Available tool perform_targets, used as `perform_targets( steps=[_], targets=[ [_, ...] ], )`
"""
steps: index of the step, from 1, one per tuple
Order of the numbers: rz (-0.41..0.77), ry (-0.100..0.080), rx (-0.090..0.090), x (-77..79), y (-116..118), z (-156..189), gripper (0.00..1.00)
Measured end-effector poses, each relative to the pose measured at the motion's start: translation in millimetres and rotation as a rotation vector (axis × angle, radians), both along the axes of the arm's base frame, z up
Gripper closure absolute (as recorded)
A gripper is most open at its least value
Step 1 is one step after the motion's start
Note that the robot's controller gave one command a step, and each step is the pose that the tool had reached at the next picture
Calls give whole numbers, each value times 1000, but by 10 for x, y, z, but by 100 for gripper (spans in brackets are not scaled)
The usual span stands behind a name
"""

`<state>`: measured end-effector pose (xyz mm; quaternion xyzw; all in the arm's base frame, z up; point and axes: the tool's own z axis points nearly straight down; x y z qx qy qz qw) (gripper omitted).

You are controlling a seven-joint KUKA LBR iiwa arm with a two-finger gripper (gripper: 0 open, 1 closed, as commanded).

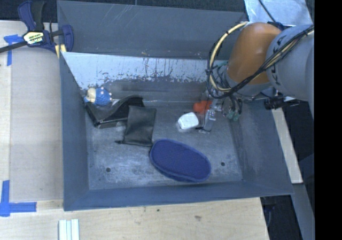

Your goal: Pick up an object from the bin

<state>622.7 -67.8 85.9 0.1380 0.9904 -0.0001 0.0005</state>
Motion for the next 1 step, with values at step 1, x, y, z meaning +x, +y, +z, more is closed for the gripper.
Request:
perform_targets(
  steps=[1],
  targets=[
    [2, -7, -1, 23, 4, 40, 100]
  ],
)
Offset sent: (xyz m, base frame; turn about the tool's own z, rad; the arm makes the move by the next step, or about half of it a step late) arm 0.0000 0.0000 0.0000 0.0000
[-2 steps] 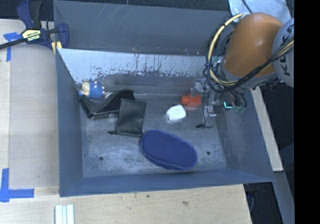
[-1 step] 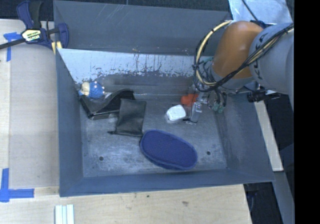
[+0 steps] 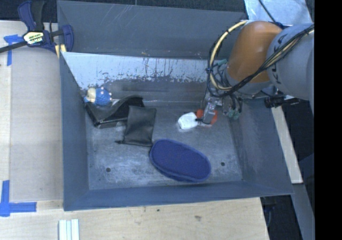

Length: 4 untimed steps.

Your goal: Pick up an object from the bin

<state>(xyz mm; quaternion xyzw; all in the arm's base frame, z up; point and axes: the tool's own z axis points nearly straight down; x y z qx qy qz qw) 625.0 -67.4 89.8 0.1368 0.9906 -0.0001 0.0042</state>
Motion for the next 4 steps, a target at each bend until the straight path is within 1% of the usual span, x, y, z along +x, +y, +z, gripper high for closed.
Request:
perform_targets(
  steps=[1, 2, 3, 4],
  targets=[
    [18, -3, -1, -270, -163, 1246, 100],
    [217, 13, 2, -569, 195, -47, 100],
    [217, 5, 0, -545, 187, -7, 0],
    [361, 5, -2, -1396, -348, -199, 0]
  ],
)
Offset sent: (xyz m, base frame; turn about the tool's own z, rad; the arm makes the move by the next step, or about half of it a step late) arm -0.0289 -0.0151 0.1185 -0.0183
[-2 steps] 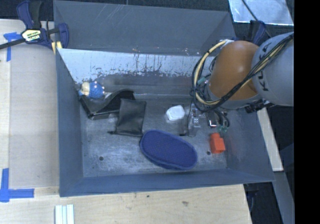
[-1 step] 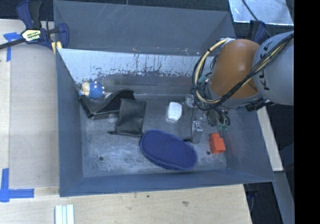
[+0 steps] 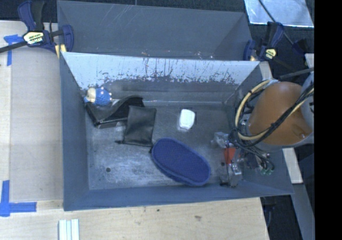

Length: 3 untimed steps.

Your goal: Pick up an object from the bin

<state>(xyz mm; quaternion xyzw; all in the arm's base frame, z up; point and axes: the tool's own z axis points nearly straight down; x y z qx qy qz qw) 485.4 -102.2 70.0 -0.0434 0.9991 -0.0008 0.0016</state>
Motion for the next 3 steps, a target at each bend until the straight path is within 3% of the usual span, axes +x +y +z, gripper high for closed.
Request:
perform_targets(
  steps=[1, 2, 3],
  targets=[
    [143, -5, 4, 135, 1064, 570, 0],
    [-101, -3, 2, 345, 1332, 693, 0],
    [-54, 5, 4, 130, 1101, -19, 0]
  ],
)
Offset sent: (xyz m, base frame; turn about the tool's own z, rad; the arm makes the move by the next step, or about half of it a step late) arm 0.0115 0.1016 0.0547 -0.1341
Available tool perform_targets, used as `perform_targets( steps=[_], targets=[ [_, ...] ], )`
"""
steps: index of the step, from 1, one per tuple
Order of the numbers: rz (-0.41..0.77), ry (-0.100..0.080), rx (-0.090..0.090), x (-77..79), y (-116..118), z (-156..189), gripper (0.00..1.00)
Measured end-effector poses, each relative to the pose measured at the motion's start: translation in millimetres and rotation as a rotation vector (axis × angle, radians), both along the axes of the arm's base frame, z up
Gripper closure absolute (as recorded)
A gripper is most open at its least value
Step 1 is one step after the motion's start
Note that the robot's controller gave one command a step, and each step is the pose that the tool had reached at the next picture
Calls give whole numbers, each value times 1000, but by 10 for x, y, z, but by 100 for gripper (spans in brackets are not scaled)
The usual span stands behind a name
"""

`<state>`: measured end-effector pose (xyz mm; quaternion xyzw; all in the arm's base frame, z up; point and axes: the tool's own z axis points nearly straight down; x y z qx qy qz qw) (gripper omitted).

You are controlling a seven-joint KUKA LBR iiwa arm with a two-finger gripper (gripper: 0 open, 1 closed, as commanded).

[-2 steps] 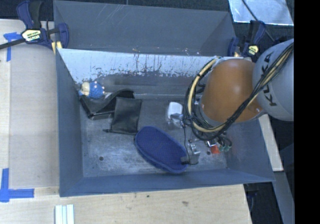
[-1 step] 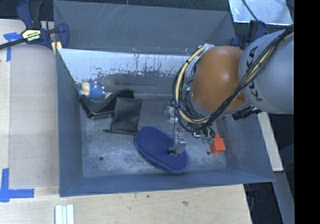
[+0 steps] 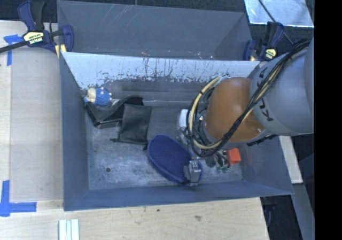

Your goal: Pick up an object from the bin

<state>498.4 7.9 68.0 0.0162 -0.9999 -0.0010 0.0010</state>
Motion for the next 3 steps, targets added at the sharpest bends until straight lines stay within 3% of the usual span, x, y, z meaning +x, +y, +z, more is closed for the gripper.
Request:
perform_targets(
  steps=[1, 2, 3],
  targets=[
    [1, -21, -1, 60, 3, 57, 100],
    [17, -14, -1, 353, 221, 989, 100],
    [11, -14, -1, 514, 237, 2130, 100]
  ],
)
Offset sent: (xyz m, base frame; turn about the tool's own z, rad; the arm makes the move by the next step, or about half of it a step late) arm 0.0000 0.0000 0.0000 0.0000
